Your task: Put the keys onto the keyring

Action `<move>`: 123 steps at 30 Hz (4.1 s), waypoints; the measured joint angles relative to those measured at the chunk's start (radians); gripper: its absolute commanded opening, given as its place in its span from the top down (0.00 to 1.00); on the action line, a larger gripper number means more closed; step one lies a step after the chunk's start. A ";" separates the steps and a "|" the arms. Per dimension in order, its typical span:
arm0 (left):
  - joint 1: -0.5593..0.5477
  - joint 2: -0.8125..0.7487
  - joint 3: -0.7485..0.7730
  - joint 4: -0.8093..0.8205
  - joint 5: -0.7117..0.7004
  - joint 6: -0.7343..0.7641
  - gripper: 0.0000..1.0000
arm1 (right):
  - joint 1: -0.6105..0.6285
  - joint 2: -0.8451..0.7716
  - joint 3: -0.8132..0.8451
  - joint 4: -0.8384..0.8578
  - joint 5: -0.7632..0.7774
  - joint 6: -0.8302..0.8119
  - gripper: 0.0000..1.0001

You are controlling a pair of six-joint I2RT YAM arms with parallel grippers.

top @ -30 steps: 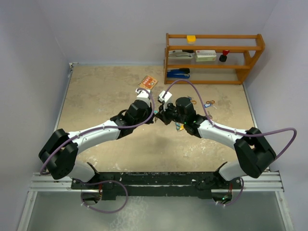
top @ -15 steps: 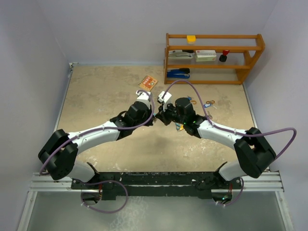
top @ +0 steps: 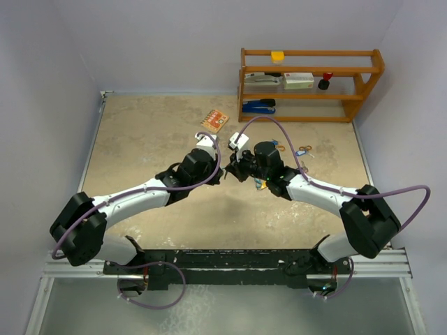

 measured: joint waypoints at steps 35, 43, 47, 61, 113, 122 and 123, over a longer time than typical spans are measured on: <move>0.052 -0.156 -0.133 0.068 -0.135 -0.062 0.35 | 0.000 0.008 0.014 -0.055 0.099 -0.011 1.00; 0.052 -0.201 -0.147 0.029 -0.241 -0.095 0.30 | 0.000 0.048 0.061 -0.066 0.156 -0.005 1.00; 0.052 -0.217 -0.179 0.022 -0.281 -0.131 0.28 | 0.000 0.111 0.131 -0.103 0.200 0.012 1.00; 0.052 -0.241 -0.243 0.006 -0.306 -0.183 0.28 | -0.064 0.352 0.379 -0.159 0.297 0.104 1.00; 0.057 -0.425 -0.148 -0.165 -0.638 -0.158 0.24 | 0.250 -0.485 -0.623 0.572 -0.348 -0.005 0.00; 0.057 -0.424 -0.148 -0.167 -0.653 -0.159 0.24 | 0.269 -0.362 -0.626 0.649 -0.268 -0.017 0.00; 0.057 -0.424 -0.148 -0.167 -0.653 -0.160 0.24 | 0.272 -0.352 -0.626 0.657 -0.240 -0.016 0.00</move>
